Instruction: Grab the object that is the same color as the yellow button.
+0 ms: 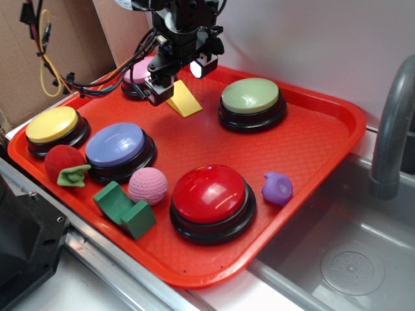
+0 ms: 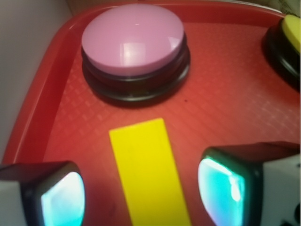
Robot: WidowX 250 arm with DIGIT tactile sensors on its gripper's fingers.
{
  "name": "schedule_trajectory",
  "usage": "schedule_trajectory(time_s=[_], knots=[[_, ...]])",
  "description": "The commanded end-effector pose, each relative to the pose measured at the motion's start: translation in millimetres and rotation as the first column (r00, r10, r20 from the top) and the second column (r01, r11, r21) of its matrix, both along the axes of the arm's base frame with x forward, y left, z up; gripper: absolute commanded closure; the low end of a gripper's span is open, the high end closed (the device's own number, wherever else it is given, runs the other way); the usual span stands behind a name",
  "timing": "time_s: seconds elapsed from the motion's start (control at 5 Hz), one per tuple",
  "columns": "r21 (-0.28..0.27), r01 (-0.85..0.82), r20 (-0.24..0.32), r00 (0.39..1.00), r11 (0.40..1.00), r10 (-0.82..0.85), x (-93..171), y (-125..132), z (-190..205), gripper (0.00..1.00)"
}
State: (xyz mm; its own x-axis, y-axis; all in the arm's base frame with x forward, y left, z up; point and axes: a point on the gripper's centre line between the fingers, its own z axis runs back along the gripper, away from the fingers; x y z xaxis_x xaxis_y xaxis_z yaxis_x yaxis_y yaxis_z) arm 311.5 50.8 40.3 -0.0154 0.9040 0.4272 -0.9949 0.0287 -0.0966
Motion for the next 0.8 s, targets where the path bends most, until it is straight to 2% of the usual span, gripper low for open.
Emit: schedule_trajectory(time_s=[0.0,0.2,0.4,0.6], knots=[[-0.013,0.025,-0.027,0.999,1.0,-0.026,-5.9,36.7,10.8,0.0],[-0.035,0.042,-0.028,0.999,0.998,-0.043,-7.0,39.9,9.0,0.0],[-0.067,0.08,-0.032,0.996,0.995,-0.082,-3.5,41.8,7.7,0.64],[-0.098,0.105,-0.028,0.994,0.99,-0.108,-2.3,42.9,6.9,1.0]])
